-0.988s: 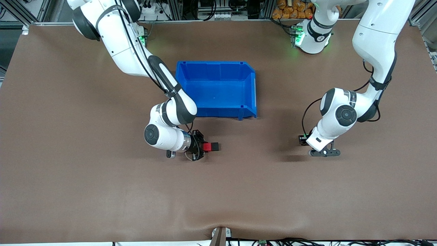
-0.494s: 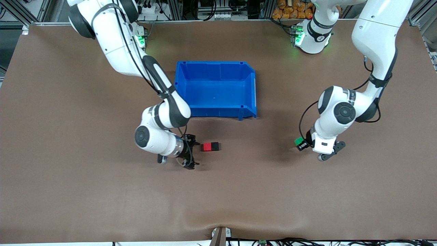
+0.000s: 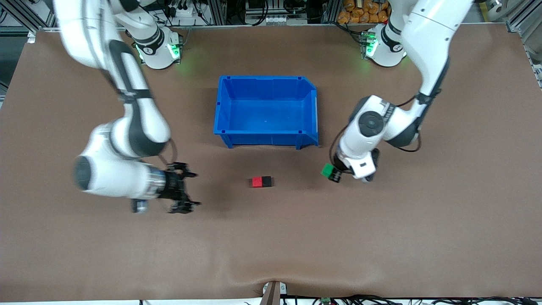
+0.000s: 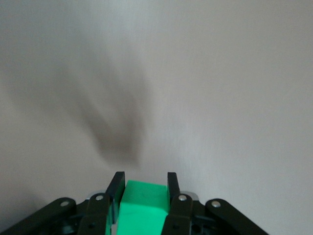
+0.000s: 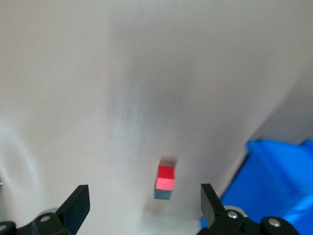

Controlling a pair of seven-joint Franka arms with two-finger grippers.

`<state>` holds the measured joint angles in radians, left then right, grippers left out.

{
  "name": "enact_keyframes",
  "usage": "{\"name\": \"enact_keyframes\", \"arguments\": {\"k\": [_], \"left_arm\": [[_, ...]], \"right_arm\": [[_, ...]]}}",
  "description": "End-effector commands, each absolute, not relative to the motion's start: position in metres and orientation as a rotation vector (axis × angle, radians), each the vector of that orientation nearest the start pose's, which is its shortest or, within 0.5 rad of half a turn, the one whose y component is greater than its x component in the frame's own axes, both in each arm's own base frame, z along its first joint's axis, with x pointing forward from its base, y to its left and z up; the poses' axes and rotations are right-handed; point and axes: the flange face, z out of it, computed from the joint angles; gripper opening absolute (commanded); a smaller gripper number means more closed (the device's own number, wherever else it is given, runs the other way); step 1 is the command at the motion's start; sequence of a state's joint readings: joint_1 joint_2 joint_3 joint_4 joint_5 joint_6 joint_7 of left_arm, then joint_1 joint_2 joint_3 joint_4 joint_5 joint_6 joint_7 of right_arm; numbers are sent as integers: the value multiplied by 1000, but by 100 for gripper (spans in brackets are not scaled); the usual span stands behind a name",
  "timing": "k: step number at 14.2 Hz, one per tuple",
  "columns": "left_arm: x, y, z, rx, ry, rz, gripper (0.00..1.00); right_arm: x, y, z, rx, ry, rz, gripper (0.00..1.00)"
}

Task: Attach green and red cubes to black cube
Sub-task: 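Carry the green cube with the left gripper to the black cube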

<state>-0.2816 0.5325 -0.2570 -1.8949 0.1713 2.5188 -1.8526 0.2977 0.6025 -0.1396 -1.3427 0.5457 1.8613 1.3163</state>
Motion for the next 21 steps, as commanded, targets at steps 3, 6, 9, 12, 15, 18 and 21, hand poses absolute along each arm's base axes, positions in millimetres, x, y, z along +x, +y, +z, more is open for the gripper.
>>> {"name": "enact_keyframes", "arguments": {"k": [3,6,9,12,15,18,21], "left_arm": [[559,-406,212,-2400,-2100,13,0],[566,-415,208,-2253,-2188,19,0],[565,-421,204,-2245,-2196,25,0],[573,-446,200,-2227,-2260,25,0],[575,-457,201,-2205,-2302,29,0],[576,-467,191,-2184,-2323,-21,0],[578,-471,184,-2146,-2358,-83,0]], "right_arm": [[670,97,469,-2720,1224,439,100],[647,43,520,-2859,943,400,100],[619,13,578,-2897,677,329,100],[582,3,634,-2991,319,175,100],[536,-19,640,-2974,311,182,100],[511,-9,623,-3002,284,134,100],[516,-1,655,-3012,269,20,100]]}}
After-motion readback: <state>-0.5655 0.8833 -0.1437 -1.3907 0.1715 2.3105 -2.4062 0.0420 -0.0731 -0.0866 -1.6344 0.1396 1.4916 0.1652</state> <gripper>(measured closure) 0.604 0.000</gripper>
